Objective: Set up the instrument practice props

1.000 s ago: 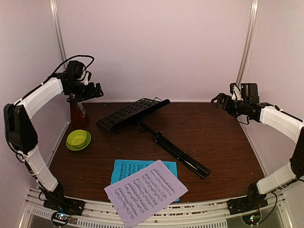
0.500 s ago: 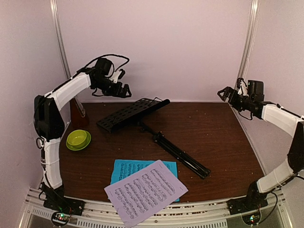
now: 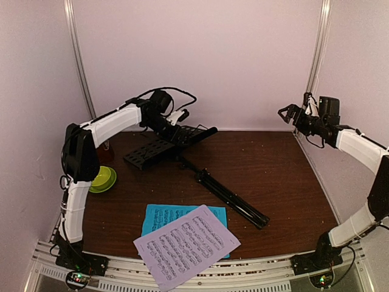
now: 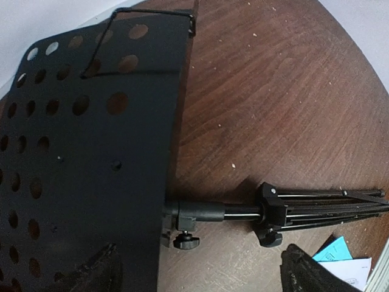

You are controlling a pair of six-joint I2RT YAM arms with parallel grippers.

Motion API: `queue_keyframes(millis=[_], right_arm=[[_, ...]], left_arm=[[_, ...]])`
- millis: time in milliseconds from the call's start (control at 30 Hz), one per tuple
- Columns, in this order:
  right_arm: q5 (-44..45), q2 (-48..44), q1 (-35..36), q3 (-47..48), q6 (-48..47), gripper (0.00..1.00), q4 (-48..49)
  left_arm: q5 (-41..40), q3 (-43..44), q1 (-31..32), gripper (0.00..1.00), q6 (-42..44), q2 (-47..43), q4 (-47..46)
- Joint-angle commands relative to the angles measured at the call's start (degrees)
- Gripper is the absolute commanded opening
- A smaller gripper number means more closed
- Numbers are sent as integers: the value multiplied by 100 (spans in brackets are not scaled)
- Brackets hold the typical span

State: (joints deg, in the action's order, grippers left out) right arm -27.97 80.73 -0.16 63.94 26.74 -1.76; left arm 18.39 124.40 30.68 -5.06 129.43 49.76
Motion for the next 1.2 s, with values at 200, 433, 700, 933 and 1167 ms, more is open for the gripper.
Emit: queue_keyframes(millis=[200,433,700,933,1167], right_arm=[[-645,162,-36,277,186,100,-47],[-756,113,-36,284,-58,100,-197],[-934,148,-36,285,-90,100,-221],[-1075,211,-36,288,-115,100,-340],[-1226,225,-36,276,-65,100,-345]], left_arm=[[-135,333,86,83,-72,469,16],[-134,454,83,63,-23,671,17],[-247,647,85,31,-67,713,16],[-375,715,81,13,25,718,-5],[-368,761,84,4,62,729,-8]])
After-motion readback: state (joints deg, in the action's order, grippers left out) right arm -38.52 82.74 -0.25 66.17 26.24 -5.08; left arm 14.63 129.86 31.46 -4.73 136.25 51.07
